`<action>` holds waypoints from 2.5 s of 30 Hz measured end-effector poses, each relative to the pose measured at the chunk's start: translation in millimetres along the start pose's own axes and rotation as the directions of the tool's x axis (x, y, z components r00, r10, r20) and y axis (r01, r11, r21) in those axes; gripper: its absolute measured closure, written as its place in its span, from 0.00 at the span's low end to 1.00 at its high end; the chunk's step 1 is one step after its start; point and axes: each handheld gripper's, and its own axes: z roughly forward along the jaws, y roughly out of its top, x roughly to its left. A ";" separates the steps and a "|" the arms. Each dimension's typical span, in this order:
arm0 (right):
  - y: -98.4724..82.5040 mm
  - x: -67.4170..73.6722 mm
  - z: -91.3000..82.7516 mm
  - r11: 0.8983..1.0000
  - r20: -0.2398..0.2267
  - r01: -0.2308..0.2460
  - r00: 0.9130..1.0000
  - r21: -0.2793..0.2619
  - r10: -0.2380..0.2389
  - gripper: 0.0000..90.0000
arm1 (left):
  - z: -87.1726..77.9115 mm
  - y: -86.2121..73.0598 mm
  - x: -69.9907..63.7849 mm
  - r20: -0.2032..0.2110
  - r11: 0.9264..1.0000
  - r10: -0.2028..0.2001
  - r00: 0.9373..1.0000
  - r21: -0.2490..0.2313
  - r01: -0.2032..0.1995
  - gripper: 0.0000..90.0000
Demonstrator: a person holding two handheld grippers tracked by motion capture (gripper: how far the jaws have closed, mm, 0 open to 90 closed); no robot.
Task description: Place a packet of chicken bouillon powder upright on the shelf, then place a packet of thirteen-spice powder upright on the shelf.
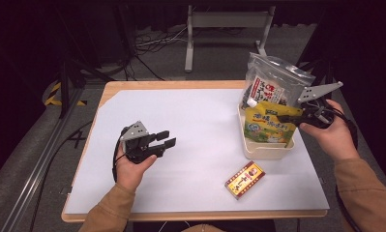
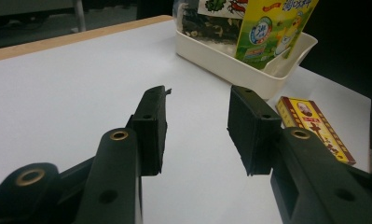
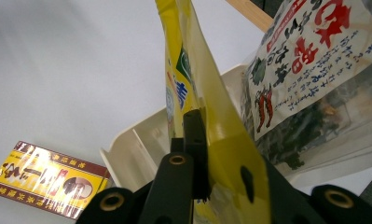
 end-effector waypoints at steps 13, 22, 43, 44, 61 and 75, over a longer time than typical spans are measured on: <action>-13.2 -4.0 -1.9 0.998 0.040 -0.058 0.998 0.020 0.058 0.80 | 6.9 -0.5 -5.2 0.019 1.000 0.006 1.000 0.018 -0.007 0.63; -16.1 -3.2 -8.0 0.995 0.071 -0.096 0.993 -0.019 0.097 0.56 | 14.9 -0.9 -11.9 0.045 0.999 0.003 0.999 0.049 -0.006 0.55; -20.0 23.5 -52.0 0.989 0.135 -0.092 0.985 -0.114 0.107 0.43 | 58.8 11.4 -52.4 0.175 0.979 0.062 0.983 0.178 -0.094 0.39; -20.0 23.5 -52.0 0.989 0.135 -0.092 0.985 -0.114 0.107 0.43 | 58.8 11.4 -52.4 0.175 0.979 0.062 0.983 0.178 -0.094 0.38; -48.7 41.1 -49.2 0.981 0.108 -0.126 0.984 -0.145 0.142 0.41 | 98.8 16.1 -80.3 0.241 0.938 0.049 0.969 0.322 -0.128 0.31; -57.9 49.3 -35.8 0.978 0.096 -0.137 0.983 -0.155 0.153 0.39 | 128.0 12.0 -108.1 0.285 0.919 0.042 0.958 0.366 -0.149 0.26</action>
